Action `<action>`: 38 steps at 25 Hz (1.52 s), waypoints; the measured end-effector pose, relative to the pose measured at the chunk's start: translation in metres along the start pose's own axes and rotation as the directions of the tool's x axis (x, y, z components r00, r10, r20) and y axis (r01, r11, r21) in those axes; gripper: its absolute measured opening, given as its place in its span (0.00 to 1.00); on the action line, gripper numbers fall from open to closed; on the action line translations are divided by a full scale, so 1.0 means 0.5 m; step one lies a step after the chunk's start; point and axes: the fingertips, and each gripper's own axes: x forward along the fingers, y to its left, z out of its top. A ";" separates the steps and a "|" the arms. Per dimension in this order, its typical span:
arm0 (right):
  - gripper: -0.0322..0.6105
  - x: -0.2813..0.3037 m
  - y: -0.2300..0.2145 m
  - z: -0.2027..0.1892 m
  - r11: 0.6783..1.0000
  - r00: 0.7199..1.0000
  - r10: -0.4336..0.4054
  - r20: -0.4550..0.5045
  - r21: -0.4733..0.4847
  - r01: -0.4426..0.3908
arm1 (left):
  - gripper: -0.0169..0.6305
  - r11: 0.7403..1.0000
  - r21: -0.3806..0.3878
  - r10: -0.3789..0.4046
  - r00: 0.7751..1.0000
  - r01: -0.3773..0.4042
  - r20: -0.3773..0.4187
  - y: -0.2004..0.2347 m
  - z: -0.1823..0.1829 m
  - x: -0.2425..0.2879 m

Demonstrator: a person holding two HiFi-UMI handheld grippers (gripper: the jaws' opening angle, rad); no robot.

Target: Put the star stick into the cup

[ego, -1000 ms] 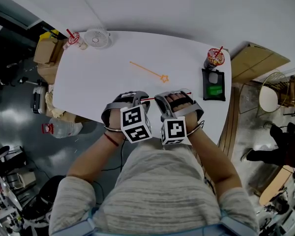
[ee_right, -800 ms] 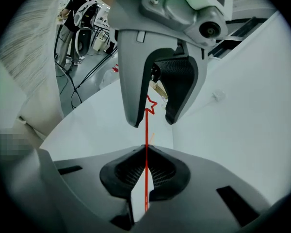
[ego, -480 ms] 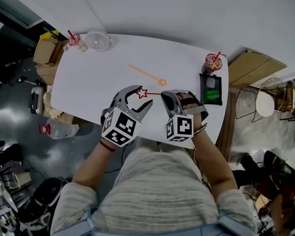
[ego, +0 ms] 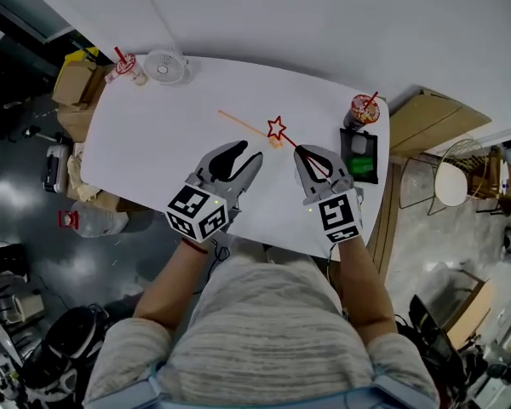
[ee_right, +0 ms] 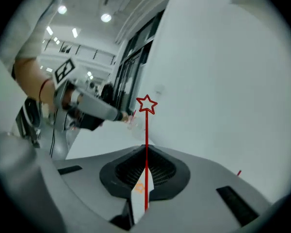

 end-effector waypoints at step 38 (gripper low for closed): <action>0.07 -0.019 -0.046 -0.217 0.830 0.974 -0.223 0.042 0.533 0.167 | 0.05 0.923 -0.320 -0.156 0.969 0.212 0.193 -0.006 -0.068 -0.005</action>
